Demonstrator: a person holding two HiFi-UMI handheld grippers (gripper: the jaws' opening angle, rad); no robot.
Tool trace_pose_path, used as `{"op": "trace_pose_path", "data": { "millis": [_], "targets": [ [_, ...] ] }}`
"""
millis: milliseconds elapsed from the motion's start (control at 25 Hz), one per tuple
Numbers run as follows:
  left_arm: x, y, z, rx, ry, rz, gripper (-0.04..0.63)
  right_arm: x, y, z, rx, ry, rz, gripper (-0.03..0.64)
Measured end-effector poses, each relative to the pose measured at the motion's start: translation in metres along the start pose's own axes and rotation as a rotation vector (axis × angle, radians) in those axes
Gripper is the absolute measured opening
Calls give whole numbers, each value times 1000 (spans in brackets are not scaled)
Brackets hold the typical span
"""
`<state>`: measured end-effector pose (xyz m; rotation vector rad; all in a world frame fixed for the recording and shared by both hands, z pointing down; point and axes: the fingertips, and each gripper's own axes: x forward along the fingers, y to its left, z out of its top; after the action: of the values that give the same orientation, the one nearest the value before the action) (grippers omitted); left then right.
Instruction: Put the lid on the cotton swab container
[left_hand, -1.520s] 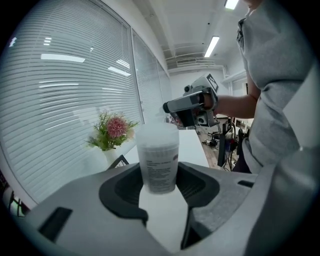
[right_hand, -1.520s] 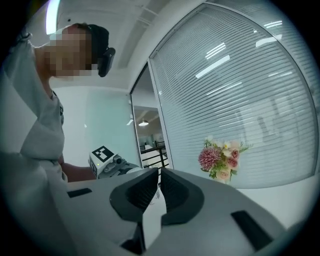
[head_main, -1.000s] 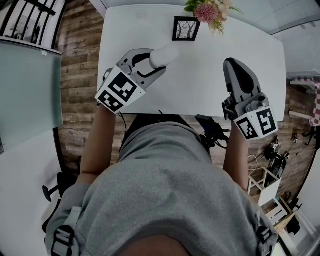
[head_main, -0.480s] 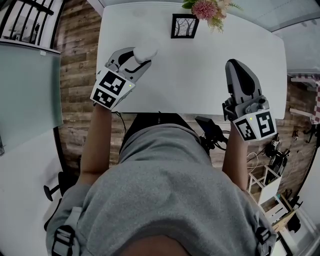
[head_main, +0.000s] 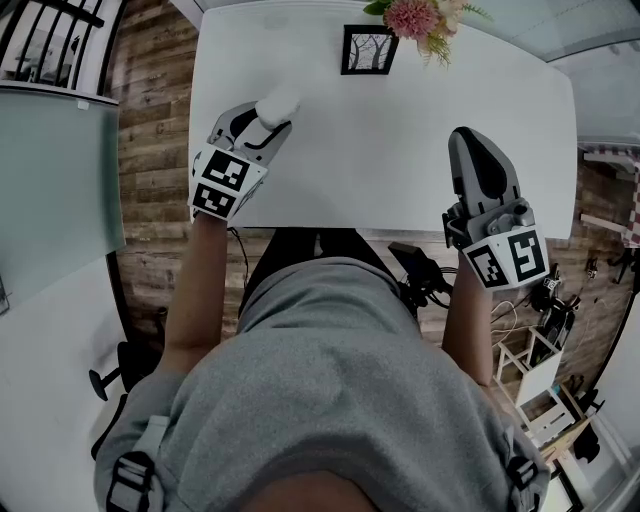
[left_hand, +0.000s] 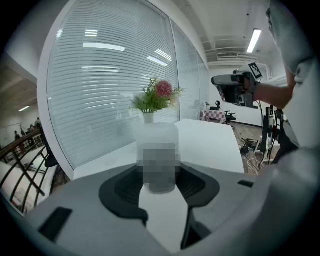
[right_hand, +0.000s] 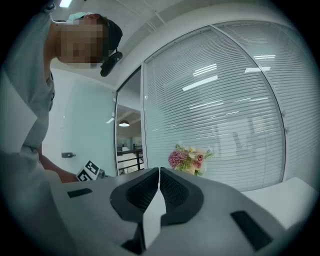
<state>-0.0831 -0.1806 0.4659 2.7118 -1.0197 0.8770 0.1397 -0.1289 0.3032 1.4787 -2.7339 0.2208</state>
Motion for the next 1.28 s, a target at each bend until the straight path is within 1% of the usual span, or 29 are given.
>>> {"op": "trace_pose_path", "data": {
  "millis": [160, 320, 600, 960, 1160, 1280],
  "targets": [
    [9, 0, -15, -24, 23, 5, 201, 4, -1, -7, 10, 17, 7, 31],
    [18, 3, -25, -52, 37, 27, 201, 7, -2, -15, 22, 31, 16, 31],
    [37, 7, -43, -75, 80, 49, 201, 14, -5, -31, 57, 54, 26, 31],
    [68, 3, -65, -85, 145, 40, 201, 14, -21, -46, 93, 82, 15, 31],
    [76, 0, -73, -102, 156, 33, 201, 15, -23, -51, 104, 91, 7, 31],
    [80, -2, -76, -82, 168, 30, 201, 14, -23, -51, 107, 87, 1, 31]
  ]
}}
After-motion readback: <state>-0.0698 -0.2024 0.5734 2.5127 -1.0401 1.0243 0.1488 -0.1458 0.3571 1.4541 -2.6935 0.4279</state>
